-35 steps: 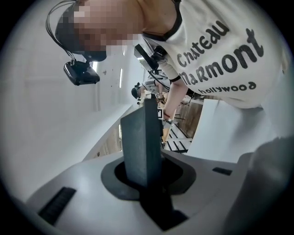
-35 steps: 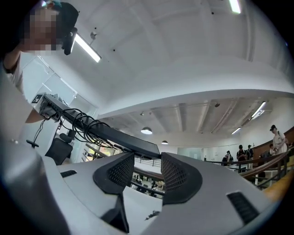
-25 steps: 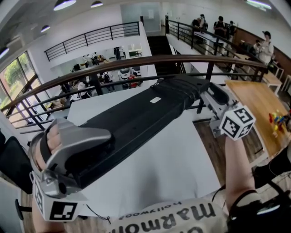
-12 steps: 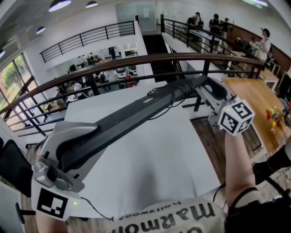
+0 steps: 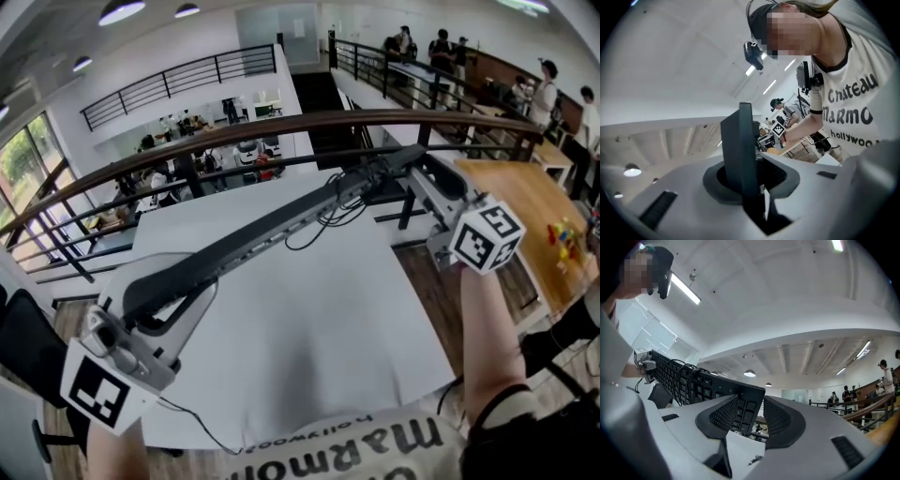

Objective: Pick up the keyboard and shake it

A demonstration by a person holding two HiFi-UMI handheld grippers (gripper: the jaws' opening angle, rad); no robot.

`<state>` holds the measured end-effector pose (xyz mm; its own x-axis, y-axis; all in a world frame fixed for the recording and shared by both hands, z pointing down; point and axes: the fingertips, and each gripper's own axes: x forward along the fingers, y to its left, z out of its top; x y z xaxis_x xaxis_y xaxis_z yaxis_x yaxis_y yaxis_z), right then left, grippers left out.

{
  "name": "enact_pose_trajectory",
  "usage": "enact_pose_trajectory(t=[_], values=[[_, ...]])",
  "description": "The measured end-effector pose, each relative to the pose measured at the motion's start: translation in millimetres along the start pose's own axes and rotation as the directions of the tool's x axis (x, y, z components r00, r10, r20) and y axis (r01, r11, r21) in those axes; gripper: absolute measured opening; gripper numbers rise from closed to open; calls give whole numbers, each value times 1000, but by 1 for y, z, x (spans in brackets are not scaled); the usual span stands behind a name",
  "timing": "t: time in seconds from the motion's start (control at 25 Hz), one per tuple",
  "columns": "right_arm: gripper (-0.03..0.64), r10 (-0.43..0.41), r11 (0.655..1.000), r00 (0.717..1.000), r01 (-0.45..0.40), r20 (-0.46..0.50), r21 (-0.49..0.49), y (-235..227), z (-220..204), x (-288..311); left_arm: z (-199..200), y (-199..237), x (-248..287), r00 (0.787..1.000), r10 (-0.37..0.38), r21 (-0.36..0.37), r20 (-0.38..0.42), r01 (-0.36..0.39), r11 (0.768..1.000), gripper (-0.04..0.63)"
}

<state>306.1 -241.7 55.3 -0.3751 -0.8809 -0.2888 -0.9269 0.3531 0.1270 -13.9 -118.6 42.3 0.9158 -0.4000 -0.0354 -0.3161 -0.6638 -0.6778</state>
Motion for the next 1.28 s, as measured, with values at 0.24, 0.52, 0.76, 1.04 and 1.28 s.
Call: enact_pose_trajectory(t=[0.24,0.52,0.76,1.04,1.28], values=[[190,6,998,1000,-7,11,55,18,10,1,-18,9,-22,998,37,-247,48,-24,969,86],[239,38,991,999,-34,-27,127,20,2,2,-24,15,-27,994,64,-339,89,-31,940,89],[293,192,949,978,-162,-85,271,29,-22,-7,-14,14,-24,987,87,-376,133,-31,926,91],[304,231,964,957,-201,-176,175,27,-30,-6,-2,12,-27,986,57,-344,157,0,939,92],[227,301,951,934,-278,-192,139,41,-29,-7,5,9,-29,987,34,-298,160,16,954,92]])
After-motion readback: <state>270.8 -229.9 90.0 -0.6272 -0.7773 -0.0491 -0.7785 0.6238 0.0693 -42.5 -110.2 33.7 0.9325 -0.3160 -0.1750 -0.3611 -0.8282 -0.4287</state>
